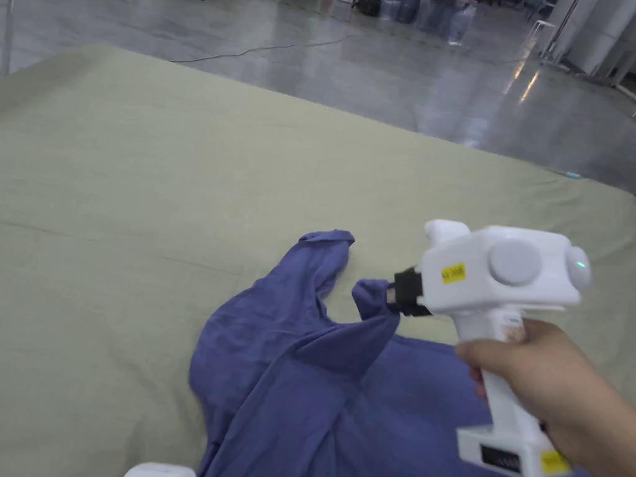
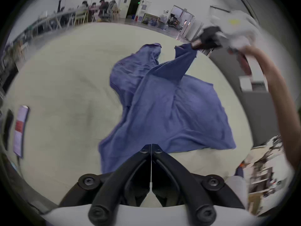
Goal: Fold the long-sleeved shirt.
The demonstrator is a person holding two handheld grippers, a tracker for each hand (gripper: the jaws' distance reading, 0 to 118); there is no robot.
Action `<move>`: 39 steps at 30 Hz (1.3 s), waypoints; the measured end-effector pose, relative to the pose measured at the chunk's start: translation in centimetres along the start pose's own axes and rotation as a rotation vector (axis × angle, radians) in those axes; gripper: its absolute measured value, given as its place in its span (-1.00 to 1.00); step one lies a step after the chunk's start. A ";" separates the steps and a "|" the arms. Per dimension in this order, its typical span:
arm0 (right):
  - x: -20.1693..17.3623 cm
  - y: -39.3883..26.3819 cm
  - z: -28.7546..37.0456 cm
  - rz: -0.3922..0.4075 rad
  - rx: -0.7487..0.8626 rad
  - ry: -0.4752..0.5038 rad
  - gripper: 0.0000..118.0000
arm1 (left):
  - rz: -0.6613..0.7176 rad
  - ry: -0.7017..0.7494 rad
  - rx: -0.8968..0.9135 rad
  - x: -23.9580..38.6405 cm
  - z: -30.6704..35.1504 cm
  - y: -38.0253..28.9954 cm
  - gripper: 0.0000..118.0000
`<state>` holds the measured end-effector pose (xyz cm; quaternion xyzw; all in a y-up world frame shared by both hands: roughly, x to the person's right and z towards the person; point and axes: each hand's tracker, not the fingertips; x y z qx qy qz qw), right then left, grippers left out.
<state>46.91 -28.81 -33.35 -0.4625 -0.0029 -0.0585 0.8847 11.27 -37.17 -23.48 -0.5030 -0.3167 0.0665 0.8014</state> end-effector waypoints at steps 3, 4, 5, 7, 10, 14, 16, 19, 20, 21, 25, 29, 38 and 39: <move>-1.6 -7.7 2.4 -0.005 -0.078 0.017 -1.00 | 0.061 -0.039 0.011 -1.0 0.1 0.3 -1.00; -2.0 -10.0 2.6 -0.009 -0.110 0.021 -1.00 | 0.044 -0.026 0.014 -1.0 0.3 0.4 -1.00; -2.4 -12.5 2.6 -0.005 -0.138 0.022 -1.00 | 0.029 -0.008 0.023 -0.8 0.4 0.4 -1.00; -3.2 -16.6 1.7 -0.002 -0.211 -0.006 -1.00 | 0.020 0.012 0.022 -0.5 0.5 0.4 -1.00; -3.7 -21.4 -0.2 -0.047 -0.324 0.025 -1.00 | 0.063 -0.021 0.009 -0.6 0.9 0.4 -1.00; -3.3 -23.3 -2.1 -0.039 -0.314 0.009 -1.00 | 0.095 -0.043 0.020 -0.4 1.6 0.4 -1.00; -2.5 -22.4 -2.4 -0.102 -0.340 0.059 -0.98 | 0.096 -0.045 0.025 0.0 2.2 0.5 -1.00; -0.6 -20.7 0.3 -0.174 -0.285 0.077 0.06 | 0.106 -0.049 0.036 0.3 3.7 0.9 -1.00; -0.1 -20.1 2.2 -0.179 -0.206 0.086 0.73 | 0.110 -0.050 0.046 0.4 4.4 1.1 -1.00; 0.5 -19.5 4.1 -0.172 -0.148 0.080 0.90 | 0.106 -0.052 0.056 0.5 5.0 1.4 -1.00; 2.2 -19.5 9.6 -0.251 -0.046 0.141 0.85 | 0.069 -0.026 0.057 1.0 5.5 2.6 -1.00; 2.1 -21.4 9.6 -0.237 -0.034 0.079 -1.00 | 0.062 -0.035 -0.024 0.5 2.8 5.6 -1.00; 4.0 -23.9 6.3 -0.328 -0.123 0.060 -1.00 | 0.069 0.151 0.025 -3.2 -7.7 21.6 -0.05; 4.2 -23.8 6.2 -0.332 -0.124 0.059 -1.00 | 0.026 0.227 -0.014 -3.2 -9.7 23.1 0.63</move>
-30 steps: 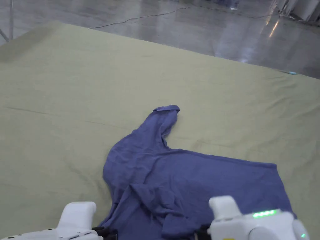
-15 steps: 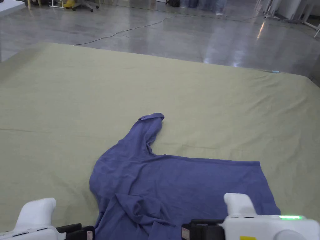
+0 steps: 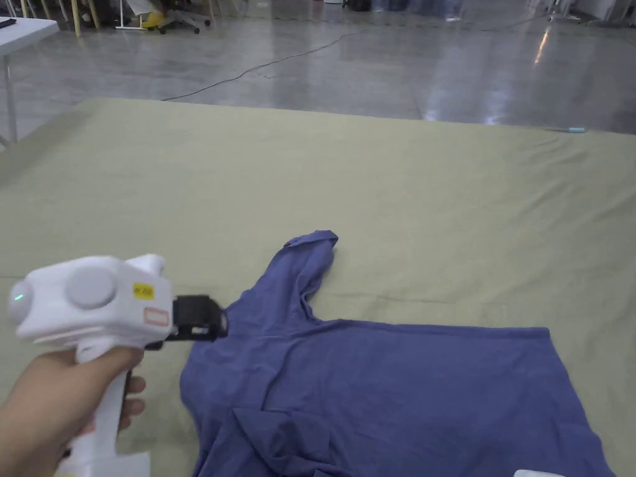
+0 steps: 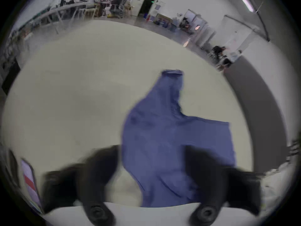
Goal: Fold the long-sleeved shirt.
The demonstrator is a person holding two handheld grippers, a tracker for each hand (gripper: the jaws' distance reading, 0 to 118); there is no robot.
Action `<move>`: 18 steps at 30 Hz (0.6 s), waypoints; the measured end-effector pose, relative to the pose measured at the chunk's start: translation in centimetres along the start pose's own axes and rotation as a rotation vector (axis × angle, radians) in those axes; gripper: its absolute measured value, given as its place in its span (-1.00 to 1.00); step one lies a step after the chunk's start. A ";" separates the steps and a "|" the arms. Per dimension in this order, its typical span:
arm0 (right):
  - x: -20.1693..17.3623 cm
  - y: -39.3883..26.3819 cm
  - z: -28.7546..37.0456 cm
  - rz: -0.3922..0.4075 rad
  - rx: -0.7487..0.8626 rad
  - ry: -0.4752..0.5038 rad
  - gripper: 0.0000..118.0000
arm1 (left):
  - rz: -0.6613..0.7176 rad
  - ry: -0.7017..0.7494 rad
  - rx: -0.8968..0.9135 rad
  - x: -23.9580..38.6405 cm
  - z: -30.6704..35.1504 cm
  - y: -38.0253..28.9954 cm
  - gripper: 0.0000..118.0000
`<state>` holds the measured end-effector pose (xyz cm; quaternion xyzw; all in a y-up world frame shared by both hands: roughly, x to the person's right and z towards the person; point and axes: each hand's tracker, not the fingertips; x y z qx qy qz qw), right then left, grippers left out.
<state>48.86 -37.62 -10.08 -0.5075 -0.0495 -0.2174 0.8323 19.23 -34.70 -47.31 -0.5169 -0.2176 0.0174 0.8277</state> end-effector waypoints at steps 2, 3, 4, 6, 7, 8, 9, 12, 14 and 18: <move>0.6 0.3 -0.1 -0.020 -0.001 -0.011 -1.00 | -0.042 0.074 -0.047 0.6 -3.5 2.1 0.84; 1.2 0.4 -0.1 -0.032 0.000 -0.021 -1.00 | -0.047 0.092 -0.087 0.6 -5.3 2.7 0.84; 1.5 0.6 -0.1 -0.044 -0.002 -0.035 -1.00 | -0.029 0.098 -0.105 0.7 -6.6 2.8 0.84; 2.2 1.0 0.1 -0.065 -0.002 -0.063 -1.00 | 0.007 0.096 -0.133 0.8 -9.1 2.9 0.76; 3.0 1.0 0.6 -0.077 0.008 -0.069 -1.00 | 0.016 0.102 -0.148 1.0 -10.0 2.8 0.60; 3.5 1.2 0.8 -0.091 0.019 -0.071 -1.00 | 0.006 0.129 -0.160 1.3 -10.4 2.3 0.22; 4.1 1.7 0.9 -0.105 0.025 -0.076 -1.00 | -0.042 0.186 -0.172 2.0 -10.9 2.1 0.00; 6.2 5.1 -0.6 -0.102 0.055 -0.184 -1.00 | -0.181 0.281 -0.139 3.8 -11.7 2.1 -0.24; 7.9 9.3 -2.4 -0.088 0.055 -0.320 -1.00 | -0.188 0.221 -0.147 5.1 -11.3 1.9 -1.00; 12.8 19.4 -4.5 -0.065 0.124 -0.306 0.92 | -0.232 0.159 -0.148 7.2 -9.4 1.7 -1.00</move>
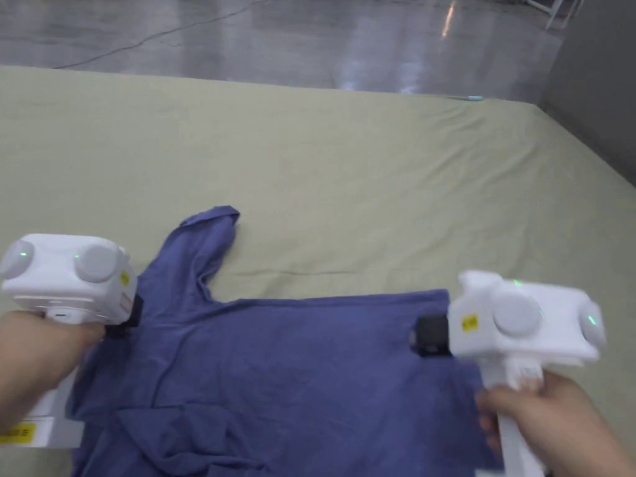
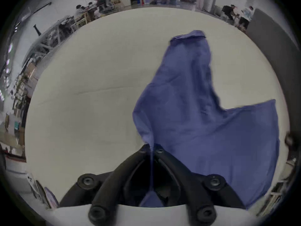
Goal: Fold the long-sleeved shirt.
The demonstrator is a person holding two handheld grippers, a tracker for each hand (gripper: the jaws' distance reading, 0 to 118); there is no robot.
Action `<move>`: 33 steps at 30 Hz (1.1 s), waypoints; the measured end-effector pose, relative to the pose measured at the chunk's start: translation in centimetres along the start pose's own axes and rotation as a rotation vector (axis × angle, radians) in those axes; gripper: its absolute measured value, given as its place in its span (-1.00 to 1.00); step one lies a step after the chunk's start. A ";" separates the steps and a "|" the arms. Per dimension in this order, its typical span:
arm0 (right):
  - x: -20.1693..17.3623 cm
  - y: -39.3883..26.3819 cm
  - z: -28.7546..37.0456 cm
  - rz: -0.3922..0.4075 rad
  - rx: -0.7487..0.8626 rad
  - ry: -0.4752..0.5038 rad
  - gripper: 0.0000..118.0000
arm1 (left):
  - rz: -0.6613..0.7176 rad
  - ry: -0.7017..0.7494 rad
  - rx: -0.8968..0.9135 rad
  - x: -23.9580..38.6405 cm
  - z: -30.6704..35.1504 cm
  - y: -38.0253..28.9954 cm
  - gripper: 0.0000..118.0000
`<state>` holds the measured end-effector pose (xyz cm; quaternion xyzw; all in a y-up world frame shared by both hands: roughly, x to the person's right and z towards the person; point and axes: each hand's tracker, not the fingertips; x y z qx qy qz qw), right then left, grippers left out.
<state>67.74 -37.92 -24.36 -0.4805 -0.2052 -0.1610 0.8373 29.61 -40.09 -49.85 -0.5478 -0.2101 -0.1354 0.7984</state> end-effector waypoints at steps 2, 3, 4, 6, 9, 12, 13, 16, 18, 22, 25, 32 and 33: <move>1.5 4.1 -2.6 -0.070 -0.056 0.021 1.00 | 0.031 -0.008 0.014 -0.4 1.2 0.0 -1.00; 2.0 5.9 -3.8 -0.111 -0.077 0.043 1.00 | 0.036 -0.018 0.019 -0.7 1.7 0.1 -1.00; 2.3 7.2 -5.1 -0.138 -0.140 0.056 1.00 | 0.037 -0.035 0.024 -1.1 2.1 0.2 -1.00; 2.7 9.0 -7.8 -0.161 -0.242 0.066 1.00 | 0.037 -0.050 0.034 -1.7 2.8 0.3 -1.00; 2.2 10.0 -10.8 -0.138 -0.248 -0.014 0.91 | 0.028 -0.049 0.038 -2.5 3.5 0.4 -1.00; 1.1 10.0 -12.2 -0.073 -0.291 -0.126 0.36 | 0.017 -0.051 0.044 -2.9 3.9 0.4 -1.00; 0.5 9.8 -11.9 -0.041 -0.274 -0.107 0.36 | 0.015 -0.055 0.042 -3.0 4.0 0.4 -1.00; -0.6 9.3 -9.9 -0.019 -0.247 -0.137 -0.56 | 0.015 -0.053 0.048 -3.2 4.2 0.5 -1.00; -1.5 8.4 -8.3 -0.001 -0.259 -0.093 -1.00 | 0.023 -0.048 0.047 -3.0 4.8 0.3 -1.00; -2.0 7.3 -3.9 0.091 -0.207 -0.061 -1.00 | 0.031 -0.082 0.062 -2.7 7.8 -0.5 -1.00; -1.3 7.5 2.3 0.133 -0.168 -0.019 -1.00 | -0.004 -0.085 0.101 -2.9 12.3 -0.4 -1.00; -0.1 12.7 20.9 0.227 0.060 -0.065 -1.00 | 0.014 -0.132 0.270 -4.8 26.9 4.3 -1.00; -0.4 13.8 23.8 0.243 0.106 -0.088 -1.00 | 0.008 -0.115 0.309 -4.8 29.2 5.3 -1.00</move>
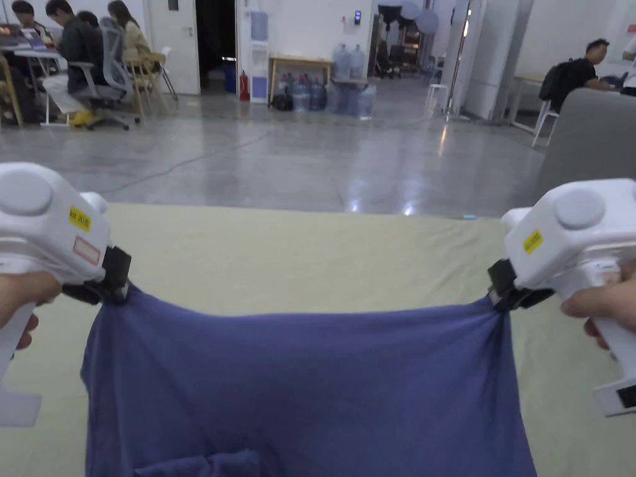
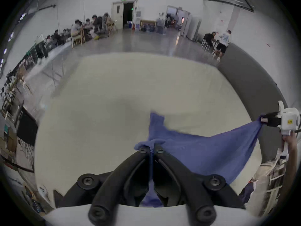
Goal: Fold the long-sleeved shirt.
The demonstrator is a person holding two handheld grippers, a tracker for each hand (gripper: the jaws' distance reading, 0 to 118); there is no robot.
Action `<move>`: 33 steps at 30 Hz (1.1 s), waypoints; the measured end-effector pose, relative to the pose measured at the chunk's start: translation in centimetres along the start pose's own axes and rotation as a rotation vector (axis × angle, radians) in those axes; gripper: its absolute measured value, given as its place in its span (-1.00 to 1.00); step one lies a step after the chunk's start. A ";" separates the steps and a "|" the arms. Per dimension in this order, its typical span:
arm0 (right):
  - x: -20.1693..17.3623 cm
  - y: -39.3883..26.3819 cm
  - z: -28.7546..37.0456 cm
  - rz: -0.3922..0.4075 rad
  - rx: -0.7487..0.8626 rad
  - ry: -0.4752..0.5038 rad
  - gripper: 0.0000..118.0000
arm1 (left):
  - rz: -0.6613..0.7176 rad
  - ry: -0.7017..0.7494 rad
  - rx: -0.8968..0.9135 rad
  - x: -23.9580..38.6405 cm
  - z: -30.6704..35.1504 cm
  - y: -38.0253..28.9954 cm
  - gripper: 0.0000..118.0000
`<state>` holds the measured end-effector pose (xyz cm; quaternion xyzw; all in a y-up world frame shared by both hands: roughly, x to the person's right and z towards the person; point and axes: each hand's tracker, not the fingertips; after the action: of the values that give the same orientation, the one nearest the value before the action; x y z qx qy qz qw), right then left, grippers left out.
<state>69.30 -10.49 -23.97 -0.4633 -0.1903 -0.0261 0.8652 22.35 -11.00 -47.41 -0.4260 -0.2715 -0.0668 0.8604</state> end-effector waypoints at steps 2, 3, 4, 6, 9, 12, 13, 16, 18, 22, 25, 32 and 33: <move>0.4 3.0 4.4 0.007 0.065 -0.020 -1.00 | 0.011 -0.022 0.061 0.2 3.4 3.4 -1.00; 0.6 4.7 6.6 0.008 0.106 -0.032 -1.00 | 0.013 -0.024 0.091 0.5 5.2 5.3 -1.00; 0.7 6.4 8.4 0.008 0.141 -0.044 -1.00 | 0.004 -0.017 0.127 0.8 6.8 7.0 -1.00; 0.6 10.2 12.1 0.000 0.220 -0.080 -1.00 | -0.022 -0.018 0.210 1.7 9.9 11.1 -1.00; 0.5 15.6 16.3 -0.004 0.337 -0.123 -1.00 | -0.047 0.010 0.319 3.2 13.8 16.8 -1.00; 0.8 20.7 19.4 -0.035 0.423 -0.214 -1.00 | -0.050 0.019 0.435 4.2 17.3 21.8 -1.00; 1.0 22.1 20.5 -0.047 0.451 -0.224 -1.00 | -0.028 0.018 0.465 4.6 18.2 23.3 -1.00; 2.1 25.3 23.3 -0.110 0.518 -0.229 -1.00 | -0.028 0.022 0.553 5.7 21.0 26.9 -1.00; 2.6 26.8 24.9 -0.142 0.557 -0.237 -1.00 | -0.054 0.046 0.598 6.4 22.3 28.6 -1.00; 3.1 28.0 26.0 -0.153 0.579 -0.249 -1.00 | -0.039 0.037 0.617 6.5 22.9 30.1 -1.00; 2.8 27.8 25.1 -0.134 0.578 -0.252 -1.00 | -0.055 0.048 0.616 6.4 21.7 29.9 -1.00; 2.6 23.9 16.9 -0.117 0.452 -0.194 -1.00 | -0.081 0.077 0.457 5.7 14.5 25.7 -1.00; 2.6 23.0 15.4 -0.121 0.437 -0.197 -1.00 | -0.076 0.056 0.426 4.9 13.0 25.9 -1.00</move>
<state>72.07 15.44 -33.62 -0.2531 -0.3023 0.0092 0.9190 30.09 15.77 -56.52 -0.2222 -0.2713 -0.0521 0.9351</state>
